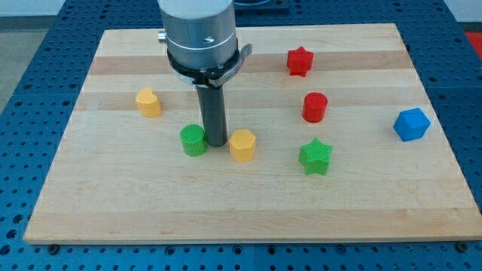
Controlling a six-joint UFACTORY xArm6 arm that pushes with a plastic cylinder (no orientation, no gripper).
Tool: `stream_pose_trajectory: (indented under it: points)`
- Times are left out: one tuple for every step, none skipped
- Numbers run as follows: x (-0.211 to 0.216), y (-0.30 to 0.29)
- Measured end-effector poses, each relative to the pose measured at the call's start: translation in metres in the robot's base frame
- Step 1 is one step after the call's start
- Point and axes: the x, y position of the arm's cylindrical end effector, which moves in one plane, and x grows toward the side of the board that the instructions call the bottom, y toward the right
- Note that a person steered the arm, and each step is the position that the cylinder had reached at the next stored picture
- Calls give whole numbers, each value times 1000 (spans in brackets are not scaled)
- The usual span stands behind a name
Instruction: Place the yellow hexagon to the left of the green star
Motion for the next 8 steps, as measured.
stream_pose_trajectory:
  points:
    - [0, 0]
    - [0, 3]
    - [0, 10]
    - [0, 19]
    - [9, 25]
    - [30, 30]
    - [55, 31]
    - [79, 31]
